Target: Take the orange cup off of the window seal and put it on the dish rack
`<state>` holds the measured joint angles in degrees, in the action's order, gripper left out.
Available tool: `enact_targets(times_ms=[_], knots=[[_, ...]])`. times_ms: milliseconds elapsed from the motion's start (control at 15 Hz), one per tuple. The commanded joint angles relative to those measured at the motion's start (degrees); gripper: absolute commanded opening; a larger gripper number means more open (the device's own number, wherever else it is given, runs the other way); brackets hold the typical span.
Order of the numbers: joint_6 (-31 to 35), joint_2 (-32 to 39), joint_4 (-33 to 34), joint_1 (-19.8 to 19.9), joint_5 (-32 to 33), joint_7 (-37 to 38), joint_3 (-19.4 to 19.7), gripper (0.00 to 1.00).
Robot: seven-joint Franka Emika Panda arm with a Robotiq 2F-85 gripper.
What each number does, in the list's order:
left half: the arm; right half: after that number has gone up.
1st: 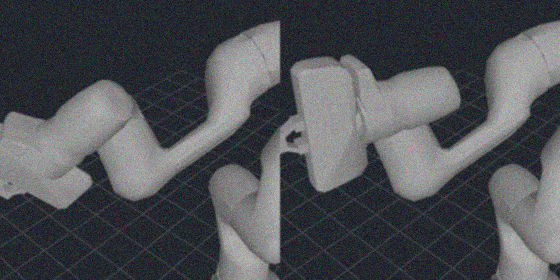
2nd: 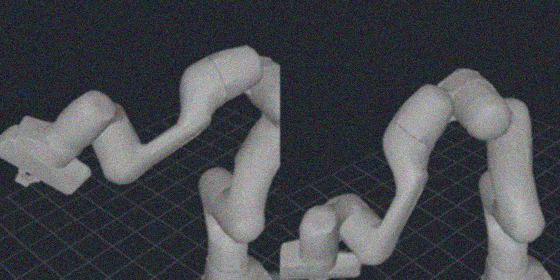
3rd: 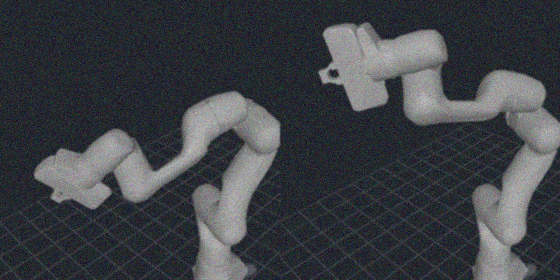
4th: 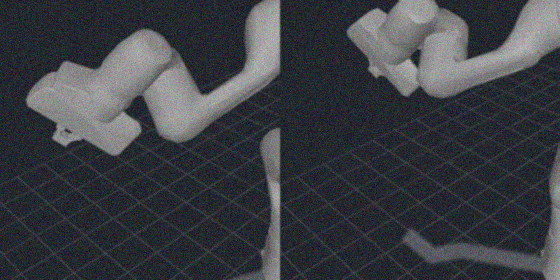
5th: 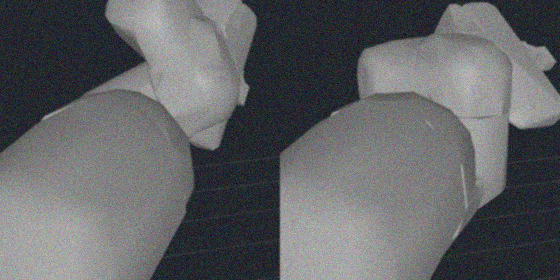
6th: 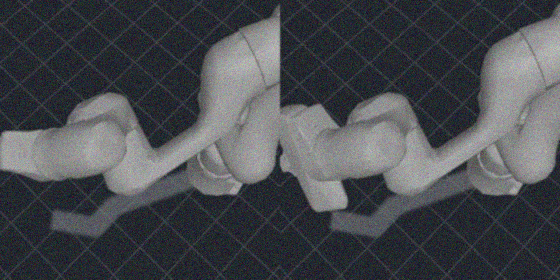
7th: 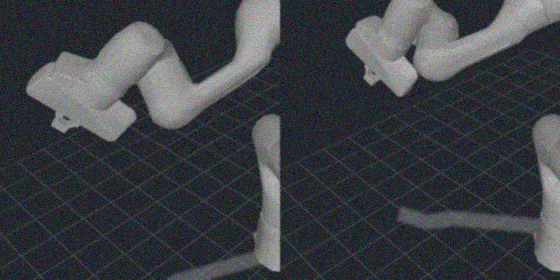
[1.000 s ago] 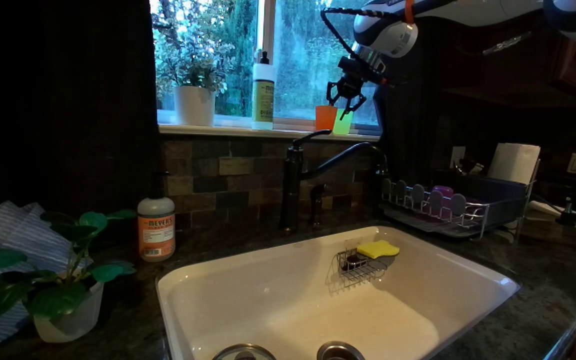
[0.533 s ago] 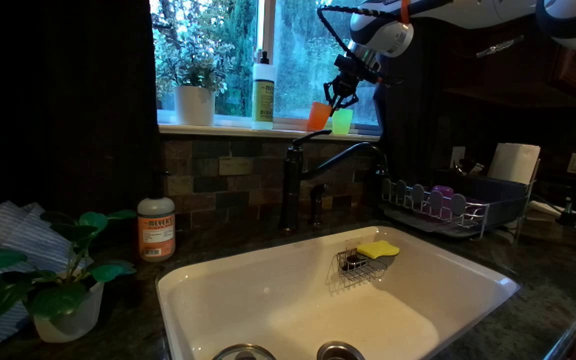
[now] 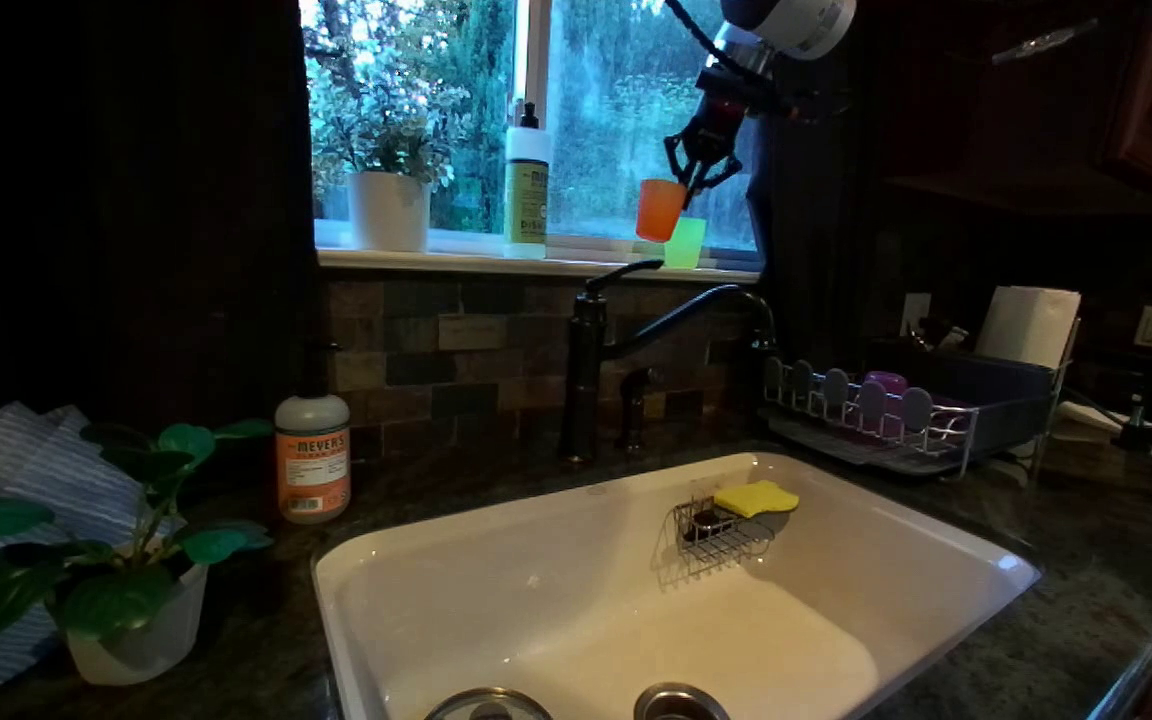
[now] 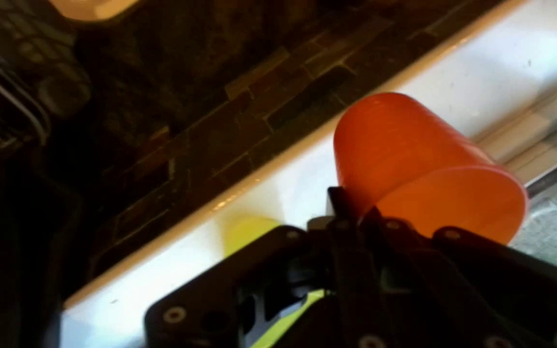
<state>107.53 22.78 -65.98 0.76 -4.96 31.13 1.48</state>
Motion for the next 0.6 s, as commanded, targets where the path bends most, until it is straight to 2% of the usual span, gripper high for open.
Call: enact_targets(times_ms=[0,200,467,533], knots=[[-5.1,-12.3,-13.8,-2.1,8.3,5.5,2.4,0.01],[-7.7,-18.9,-21.6,-1.4,11.8,13.3,3.0,0.01],[-4.6,-25.5,-33.0,1.3,13.7,22.7,4.4,0.01],[-7.9,-20.6,-24.5,0.9,12.9,18.2,3.5,0.05]])
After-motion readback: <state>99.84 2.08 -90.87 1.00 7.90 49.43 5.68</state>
